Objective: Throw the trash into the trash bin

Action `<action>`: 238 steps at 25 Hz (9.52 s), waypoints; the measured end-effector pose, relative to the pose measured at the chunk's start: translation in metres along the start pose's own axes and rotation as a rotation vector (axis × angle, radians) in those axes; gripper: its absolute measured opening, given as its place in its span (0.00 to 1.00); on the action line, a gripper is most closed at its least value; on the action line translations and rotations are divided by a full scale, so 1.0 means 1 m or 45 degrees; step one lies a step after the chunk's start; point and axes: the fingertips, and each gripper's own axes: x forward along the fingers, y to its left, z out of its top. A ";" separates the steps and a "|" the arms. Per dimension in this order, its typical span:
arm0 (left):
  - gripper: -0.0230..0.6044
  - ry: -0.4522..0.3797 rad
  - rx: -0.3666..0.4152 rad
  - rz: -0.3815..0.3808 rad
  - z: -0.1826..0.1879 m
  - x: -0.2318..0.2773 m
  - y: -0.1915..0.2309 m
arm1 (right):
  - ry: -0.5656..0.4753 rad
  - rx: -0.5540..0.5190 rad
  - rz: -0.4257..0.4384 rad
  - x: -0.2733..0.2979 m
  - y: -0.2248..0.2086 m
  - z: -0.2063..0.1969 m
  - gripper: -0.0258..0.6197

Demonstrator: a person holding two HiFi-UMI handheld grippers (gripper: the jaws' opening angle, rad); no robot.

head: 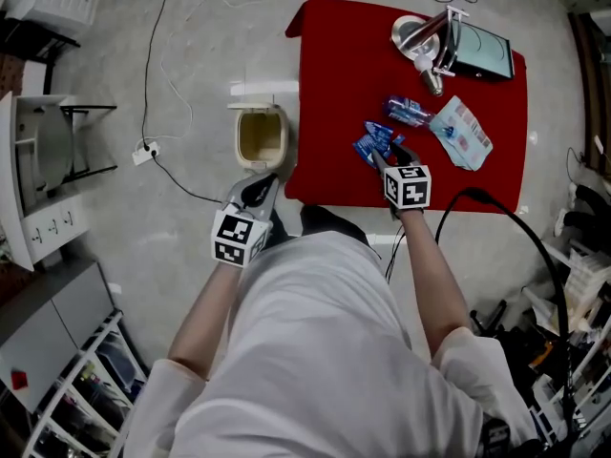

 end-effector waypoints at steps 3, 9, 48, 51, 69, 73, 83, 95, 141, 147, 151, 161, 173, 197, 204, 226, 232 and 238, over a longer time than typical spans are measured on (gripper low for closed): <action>0.04 0.006 -0.010 0.014 0.001 0.004 0.005 | 0.044 0.005 0.003 0.013 -0.003 -0.001 0.45; 0.04 0.015 -0.039 0.045 -0.001 0.008 0.014 | 0.112 0.012 -0.018 0.035 -0.008 -0.003 0.61; 0.04 -0.043 -0.127 0.142 -0.039 -0.074 0.119 | 0.088 -0.241 0.060 0.062 0.154 0.054 0.12; 0.04 -0.050 -0.141 0.160 -0.045 -0.087 0.135 | 0.096 -0.270 0.100 0.072 0.185 0.056 0.12; 0.04 -0.010 -0.200 0.235 -0.092 -0.129 0.205 | 0.133 -0.312 0.304 0.134 0.310 0.060 0.12; 0.04 -0.003 -0.196 0.237 -0.104 -0.119 0.223 | 0.162 -0.286 0.310 0.163 0.316 0.050 0.12; 0.04 0.030 -0.166 0.211 -0.156 -0.072 0.269 | 0.230 -0.180 0.272 0.260 0.321 -0.002 0.12; 0.04 0.084 -0.157 0.142 -0.225 -0.003 0.297 | 0.304 -0.082 0.210 0.362 0.307 -0.073 0.12; 0.04 0.077 -0.165 0.000 -0.110 -0.096 0.219 | 0.043 -0.113 0.370 0.130 0.338 0.041 0.04; 0.04 0.109 -0.120 -0.049 -0.093 -0.109 0.204 | 0.011 -0.132 0.391 0.094 0.348 0.044 0.04; 0.04 0.103 -0.076 -0.081 -0.083 -0.119 0.193 | -0.022 -0.109 0.385 0.078 0.350 0.046 0.04; 0.04 0.053 0.087 -0.188 -0.054 -0.122 0.167 | -0.153 -0.044 0.349 0.051 0.344 0.071 0.04; 0.04 -0.015 0.093 -0.180 0.000 -0.075 0.106 | -0.215 -0.045 0.376 0.011 0.262 0.072 0.16; 0.04 0.020 0.014 -0.194 0.036 0.044 -0.015 | -0.082 -0.316 0.047 -0.032 -0.033 0.060 0.37; 0.04 0.025 -0.006 -0.151 0.041 0.057 -0.019 | 0.094 -0.518 -0.030 -0.003 -0.096 0.053 0.54; 0.04 0.033 -0.122 -0.063 0.021 0.049 0.008 | 0.261 -0.556 0.052 0.031 -0.085 0.039 0.55; 0.04 0.020 -0.143 -0.044 0.011 0.037 0.029 | 0.232 -0.583 0.108 0.040 -0.038 0.040 0.55; 0.04 0.005 -0.152 -0.037 -0.001 0.013 0.050 | 0.224 -0.592 0.180 0.047 0.033 0.052 0.55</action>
